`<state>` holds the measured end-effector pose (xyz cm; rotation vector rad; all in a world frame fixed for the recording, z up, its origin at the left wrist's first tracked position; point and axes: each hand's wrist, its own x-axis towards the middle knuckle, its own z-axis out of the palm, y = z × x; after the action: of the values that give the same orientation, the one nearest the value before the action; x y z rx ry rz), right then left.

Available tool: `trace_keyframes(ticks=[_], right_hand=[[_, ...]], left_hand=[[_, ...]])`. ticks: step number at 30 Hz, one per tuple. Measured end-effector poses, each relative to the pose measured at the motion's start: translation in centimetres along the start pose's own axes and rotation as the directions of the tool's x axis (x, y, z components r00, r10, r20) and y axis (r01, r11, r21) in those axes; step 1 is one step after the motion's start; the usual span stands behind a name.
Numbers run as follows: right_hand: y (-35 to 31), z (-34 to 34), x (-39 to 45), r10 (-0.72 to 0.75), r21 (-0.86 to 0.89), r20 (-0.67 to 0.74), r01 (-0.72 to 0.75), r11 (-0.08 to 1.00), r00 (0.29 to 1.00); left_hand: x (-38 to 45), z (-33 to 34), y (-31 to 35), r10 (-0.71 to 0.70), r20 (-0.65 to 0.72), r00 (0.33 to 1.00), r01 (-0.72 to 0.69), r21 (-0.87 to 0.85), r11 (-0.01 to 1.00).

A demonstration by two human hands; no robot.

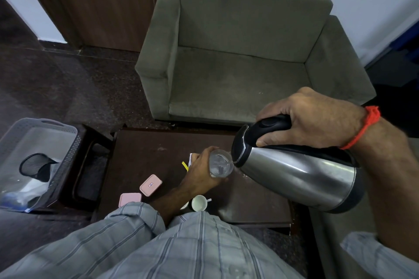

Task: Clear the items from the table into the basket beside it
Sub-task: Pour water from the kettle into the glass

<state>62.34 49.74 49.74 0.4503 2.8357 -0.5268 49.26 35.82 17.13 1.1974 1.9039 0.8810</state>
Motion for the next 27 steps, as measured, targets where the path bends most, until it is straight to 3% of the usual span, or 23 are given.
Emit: trace_keyframes(ticks=[19, 27], right_hand=[[1.1, 0.3, 0.4, -0.015, -0.025, 0.003, 0.015, 1.0, 1.0], [3.6, 1.8, 0.0, 0.053, 0.06, -0.002, -0.053, 0.997, 0.999]], left_hand=[[0.6, 0.6, -0.4, -0.033, -0.011, 0.999, 0.033, -0.012, 0.999], [0.9, 0.1, -0.4, -0.054, -0.037, 0.998, 0.052, -0.065, 0.997]])
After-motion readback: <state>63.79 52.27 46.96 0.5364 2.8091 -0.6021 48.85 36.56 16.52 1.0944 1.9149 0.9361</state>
